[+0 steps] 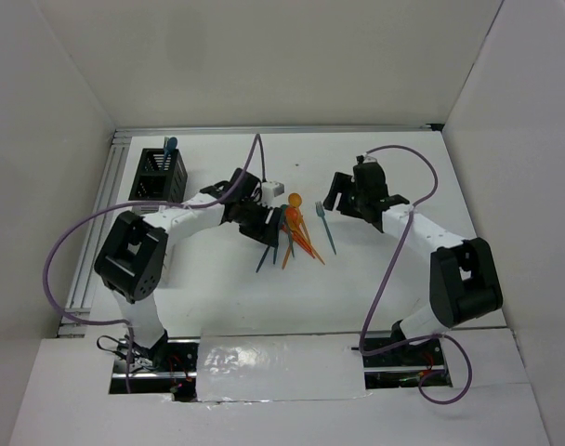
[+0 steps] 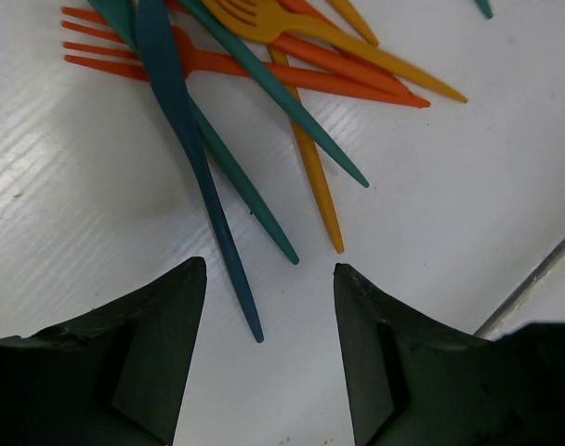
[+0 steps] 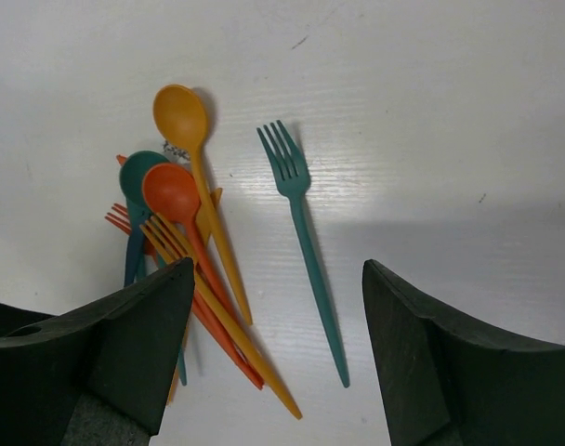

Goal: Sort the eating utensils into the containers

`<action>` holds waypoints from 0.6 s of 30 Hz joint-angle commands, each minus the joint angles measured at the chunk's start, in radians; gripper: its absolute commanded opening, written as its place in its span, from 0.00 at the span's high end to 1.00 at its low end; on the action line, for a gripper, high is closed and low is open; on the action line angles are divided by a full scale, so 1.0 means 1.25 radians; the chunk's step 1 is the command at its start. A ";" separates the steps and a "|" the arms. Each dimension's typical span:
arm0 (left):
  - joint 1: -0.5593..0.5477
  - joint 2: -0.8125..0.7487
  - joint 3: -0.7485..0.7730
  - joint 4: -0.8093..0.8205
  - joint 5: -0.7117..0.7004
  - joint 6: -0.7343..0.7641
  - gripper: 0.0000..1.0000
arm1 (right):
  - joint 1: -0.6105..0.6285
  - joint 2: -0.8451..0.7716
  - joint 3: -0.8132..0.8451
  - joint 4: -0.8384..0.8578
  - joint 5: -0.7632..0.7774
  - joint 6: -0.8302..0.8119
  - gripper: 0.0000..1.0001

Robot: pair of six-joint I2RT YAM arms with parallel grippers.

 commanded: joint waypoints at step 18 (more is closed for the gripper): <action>-0.020 0.096 0.033 0.053 -0.116 -0.030 0.46 | -0.031 -0.031 -0.040 0.016 -0.025 0.004 0.20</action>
